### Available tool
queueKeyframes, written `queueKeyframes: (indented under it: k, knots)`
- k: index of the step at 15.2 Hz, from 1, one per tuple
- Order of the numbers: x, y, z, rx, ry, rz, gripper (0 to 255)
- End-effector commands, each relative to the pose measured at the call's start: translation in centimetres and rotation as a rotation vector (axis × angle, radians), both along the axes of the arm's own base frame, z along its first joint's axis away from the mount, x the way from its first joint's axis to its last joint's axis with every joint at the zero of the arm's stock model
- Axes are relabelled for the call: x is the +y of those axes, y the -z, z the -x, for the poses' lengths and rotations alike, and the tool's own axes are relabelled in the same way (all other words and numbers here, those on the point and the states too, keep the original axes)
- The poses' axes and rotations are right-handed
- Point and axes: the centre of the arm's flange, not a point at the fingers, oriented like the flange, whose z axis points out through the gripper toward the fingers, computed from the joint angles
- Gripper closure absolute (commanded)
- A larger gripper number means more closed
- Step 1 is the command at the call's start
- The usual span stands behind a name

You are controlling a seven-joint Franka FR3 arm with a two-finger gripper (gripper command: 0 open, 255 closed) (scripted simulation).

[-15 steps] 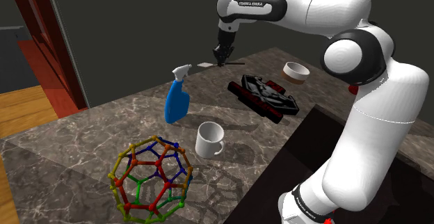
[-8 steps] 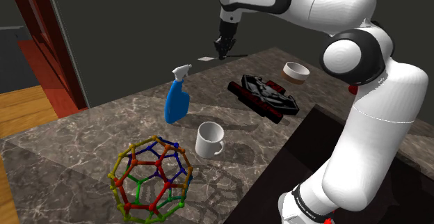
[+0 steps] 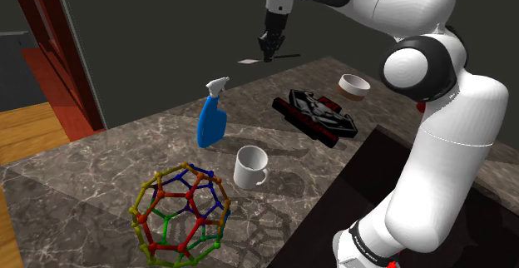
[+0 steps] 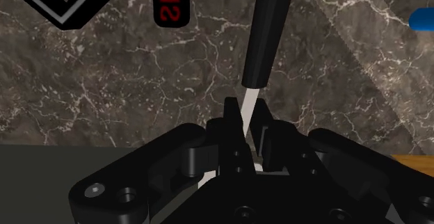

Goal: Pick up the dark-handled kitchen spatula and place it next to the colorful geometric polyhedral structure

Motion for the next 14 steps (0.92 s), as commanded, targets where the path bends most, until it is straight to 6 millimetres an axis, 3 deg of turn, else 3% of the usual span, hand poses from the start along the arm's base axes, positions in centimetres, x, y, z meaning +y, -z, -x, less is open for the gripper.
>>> queueKeyframes:
  k: [1,7,14]
  knots:
    - [-0.1,-1.0,0.0,0.001,0.000,0.000,255]
    - [-0.1,-3.9,0.0,0.001,0.000,0.000,255]
    - [7.9,-3.9,4.7,0.001,0.000,0.000,255]
